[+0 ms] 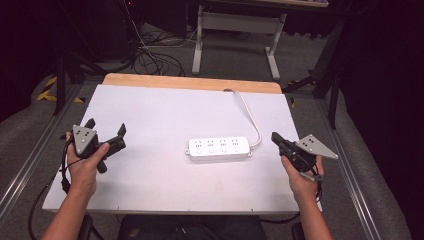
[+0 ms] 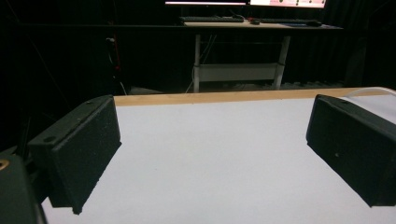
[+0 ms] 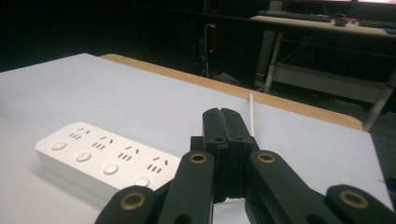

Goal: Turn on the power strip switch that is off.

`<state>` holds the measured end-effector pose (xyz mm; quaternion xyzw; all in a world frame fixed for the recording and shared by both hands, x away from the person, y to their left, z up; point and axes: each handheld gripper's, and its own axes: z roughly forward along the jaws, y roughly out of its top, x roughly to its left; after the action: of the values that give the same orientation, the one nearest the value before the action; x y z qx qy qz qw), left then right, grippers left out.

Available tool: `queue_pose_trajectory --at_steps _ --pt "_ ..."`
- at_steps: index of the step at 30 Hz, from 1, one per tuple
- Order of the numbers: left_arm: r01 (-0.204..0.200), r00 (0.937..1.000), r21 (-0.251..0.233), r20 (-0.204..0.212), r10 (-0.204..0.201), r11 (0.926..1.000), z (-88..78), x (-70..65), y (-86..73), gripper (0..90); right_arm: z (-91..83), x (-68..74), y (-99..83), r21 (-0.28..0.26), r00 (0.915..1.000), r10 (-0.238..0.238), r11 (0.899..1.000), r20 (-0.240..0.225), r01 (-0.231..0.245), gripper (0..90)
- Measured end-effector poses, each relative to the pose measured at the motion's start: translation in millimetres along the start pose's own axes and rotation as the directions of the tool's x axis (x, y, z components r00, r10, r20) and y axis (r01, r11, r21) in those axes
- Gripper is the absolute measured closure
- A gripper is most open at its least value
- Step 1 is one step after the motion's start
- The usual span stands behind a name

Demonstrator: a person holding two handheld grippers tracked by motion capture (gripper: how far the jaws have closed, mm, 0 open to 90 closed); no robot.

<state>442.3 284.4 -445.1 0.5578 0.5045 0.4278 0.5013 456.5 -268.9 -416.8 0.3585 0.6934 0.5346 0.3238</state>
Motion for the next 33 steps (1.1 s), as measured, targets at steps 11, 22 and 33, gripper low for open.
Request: queue_pose_trajectory --at_steps 11,22,33 --pt "-0.002 1.0000 -0.001 -0.003 0.002 1.0000 -1.0 -0.1 -0.3 3.9 22.7 12.1 9.6 0.041 0.9943 -0.014 0.999 -0.106 0.018 90.0" --pt "-0.007 0.9999 0.002 -0.012 0.008 1.0000 -5.5 2.5 -1.1 3.9 50.5 33.9 16.3 0.084 0.9813 -0.041 0.995 -0.188 0.058 90.0" --pt "-0.006 0.9996 0.002 -0.026 0.006 1.0000 -11.6 5.8 -2.4 3.9 71.7 50.7 14.7 0.130 0.9655 -0.061 0.987 -0.253 0.097 90.0"
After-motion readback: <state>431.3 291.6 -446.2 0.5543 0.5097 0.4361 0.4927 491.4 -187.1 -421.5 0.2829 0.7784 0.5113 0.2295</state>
